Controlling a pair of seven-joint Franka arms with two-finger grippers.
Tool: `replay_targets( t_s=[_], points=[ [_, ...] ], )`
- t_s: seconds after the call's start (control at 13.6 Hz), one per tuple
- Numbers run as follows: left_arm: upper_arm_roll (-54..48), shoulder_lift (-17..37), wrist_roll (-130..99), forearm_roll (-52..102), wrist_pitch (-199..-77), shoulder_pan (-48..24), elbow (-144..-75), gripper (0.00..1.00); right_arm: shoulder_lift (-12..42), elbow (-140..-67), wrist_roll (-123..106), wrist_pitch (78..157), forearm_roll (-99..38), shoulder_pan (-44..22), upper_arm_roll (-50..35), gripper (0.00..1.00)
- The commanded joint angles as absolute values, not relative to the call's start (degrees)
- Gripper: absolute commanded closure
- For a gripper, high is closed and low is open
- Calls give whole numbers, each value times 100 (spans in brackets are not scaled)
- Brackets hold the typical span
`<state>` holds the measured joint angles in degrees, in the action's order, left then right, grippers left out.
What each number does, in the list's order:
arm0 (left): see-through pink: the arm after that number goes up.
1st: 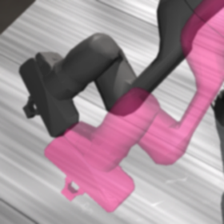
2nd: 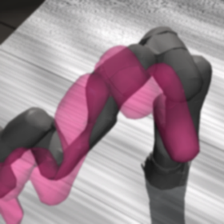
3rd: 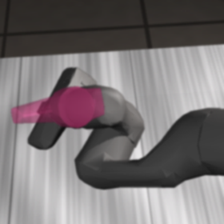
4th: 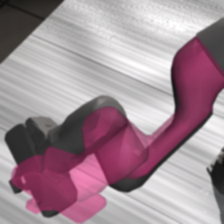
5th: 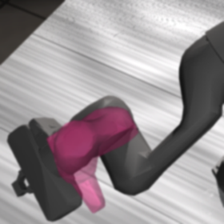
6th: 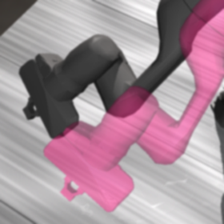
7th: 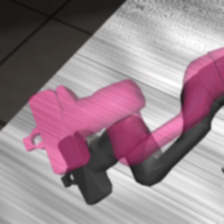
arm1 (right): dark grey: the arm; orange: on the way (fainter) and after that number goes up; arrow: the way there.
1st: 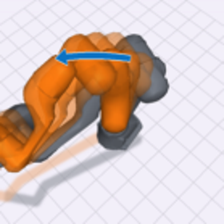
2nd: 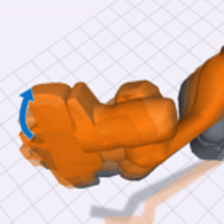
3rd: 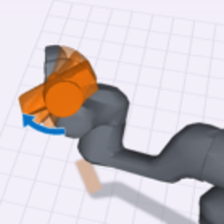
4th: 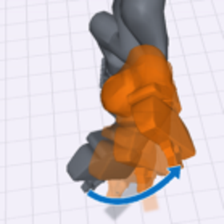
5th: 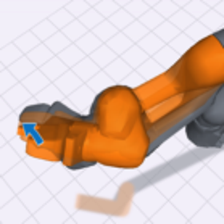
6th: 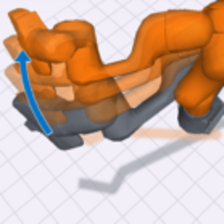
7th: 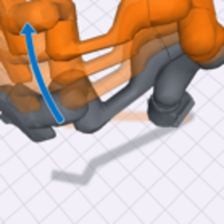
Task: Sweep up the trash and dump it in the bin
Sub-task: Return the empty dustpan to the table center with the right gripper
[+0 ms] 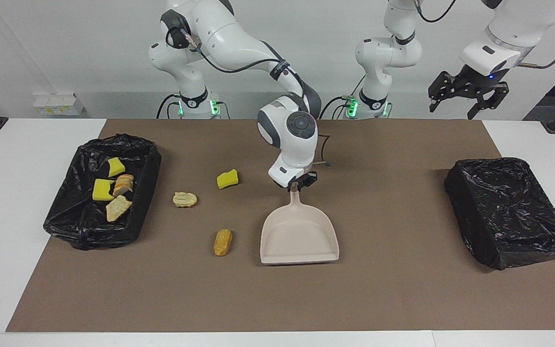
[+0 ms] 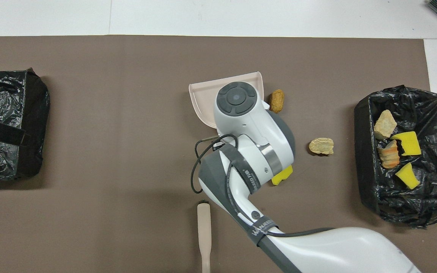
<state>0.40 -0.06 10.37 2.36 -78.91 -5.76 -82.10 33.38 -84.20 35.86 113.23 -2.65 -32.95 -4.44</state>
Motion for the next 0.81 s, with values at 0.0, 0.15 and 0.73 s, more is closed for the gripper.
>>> replay_targets(
  t_s=[0.0, 0.15, 0.73],
  points=[
    [-18, -149, 1028, 132, -7989, -536, -8394, 0, 3437, -8235, 3874, 11224, -518, -3296, -422, 100],
    [-18, -158, 1028, 141, -7972, -536, -8394, 0, 3428, -8227, 4113, 11224, -597, -3278, -422, 100],
    [-9, -149, 985, 106, -7989, -536, -8385, 0, 2822, -8490, 3850, 10717, -624, -3164, -422, 0]
  ],
)
